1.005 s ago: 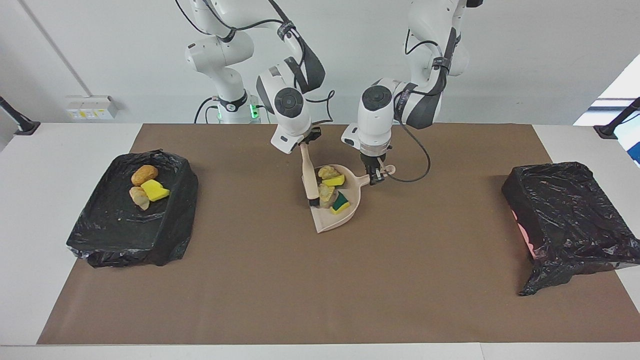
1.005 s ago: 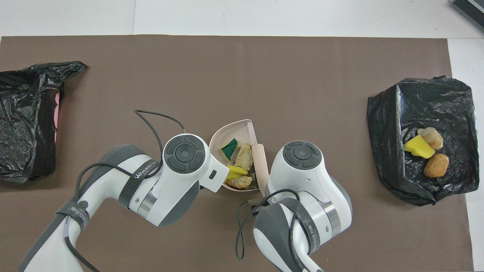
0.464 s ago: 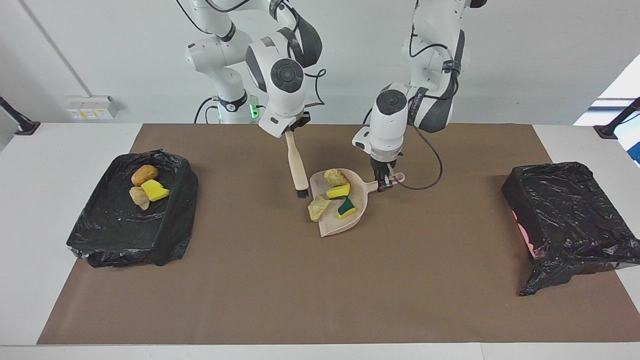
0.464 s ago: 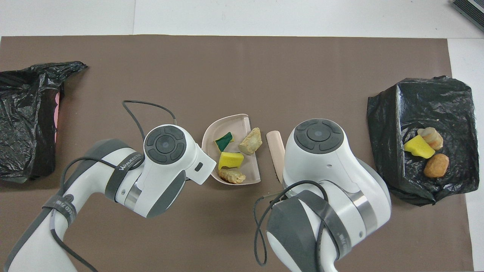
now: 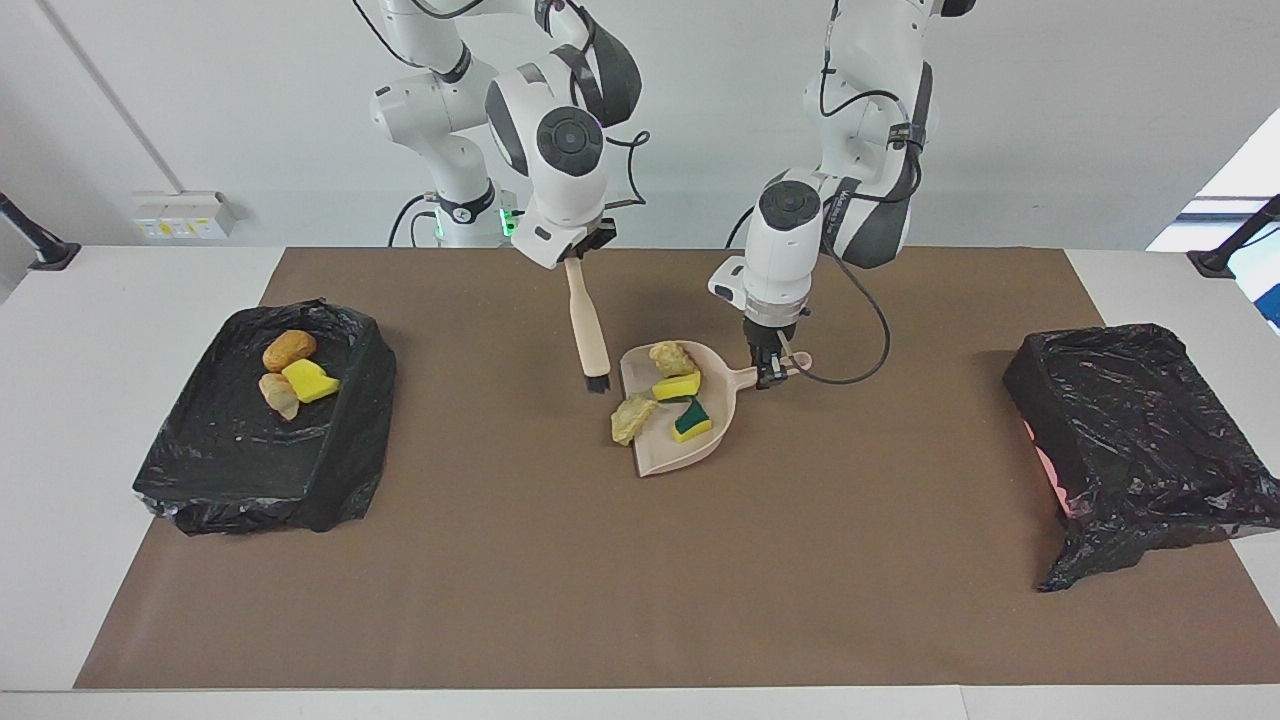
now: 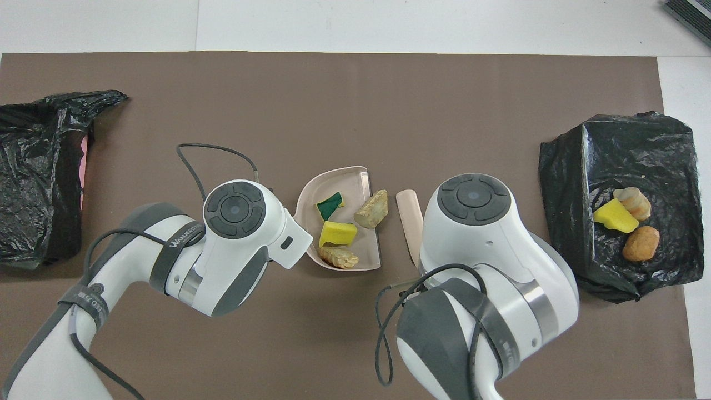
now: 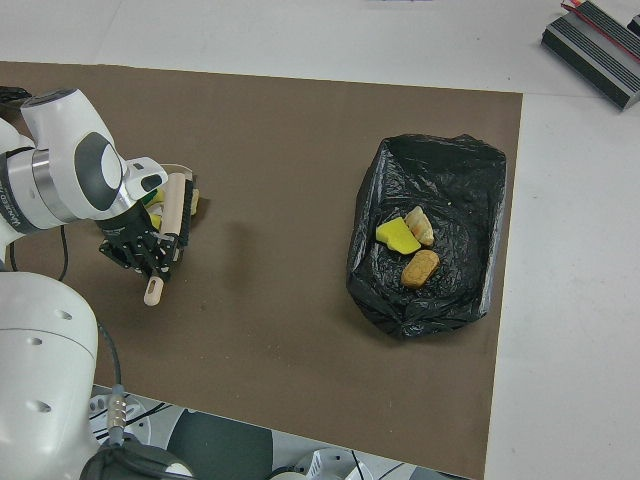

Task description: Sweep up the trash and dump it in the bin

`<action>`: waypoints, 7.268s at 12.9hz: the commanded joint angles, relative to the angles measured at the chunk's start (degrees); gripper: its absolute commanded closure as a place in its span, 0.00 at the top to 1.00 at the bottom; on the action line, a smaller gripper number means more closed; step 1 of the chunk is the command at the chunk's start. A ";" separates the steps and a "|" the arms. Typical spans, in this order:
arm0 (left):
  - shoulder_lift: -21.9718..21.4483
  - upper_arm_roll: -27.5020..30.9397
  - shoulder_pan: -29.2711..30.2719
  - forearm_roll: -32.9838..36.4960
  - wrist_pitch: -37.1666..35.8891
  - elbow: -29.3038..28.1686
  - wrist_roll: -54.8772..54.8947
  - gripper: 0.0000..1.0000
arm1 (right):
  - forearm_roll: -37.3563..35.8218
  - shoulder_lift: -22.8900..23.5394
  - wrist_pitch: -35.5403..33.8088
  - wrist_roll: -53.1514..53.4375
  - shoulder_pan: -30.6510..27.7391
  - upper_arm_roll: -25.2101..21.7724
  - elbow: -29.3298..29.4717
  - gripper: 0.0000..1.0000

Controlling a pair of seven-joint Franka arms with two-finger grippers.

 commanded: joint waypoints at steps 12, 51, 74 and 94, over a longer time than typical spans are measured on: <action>-2.21 -0.17 0.05 -1.37 0.64 -4.21 -0.57 0.00 | 13.14 5.36 15.58 4.97 3.95 1.09 -6.83 0.00; 13.34 0.36 57.53 17.57 -14.47 38.86 45.04 0.00 | 1.15 -7.03 27.72 19.92 13.03 1.35 -20.56 1.00; 3.68 -0.34 46.72 56.47 -20.97 31.46 38.36 0.00 | -8.20 -5.89 9.09 5.59 -16.52 0.65 12.24 1.00; 3.66 -3.86 16.60 6.12 -37.67 29.89 -26.44 0.00 | -8.11 -9.23 -0.23 -15.07 -19.17 -11.92 15.76 1.00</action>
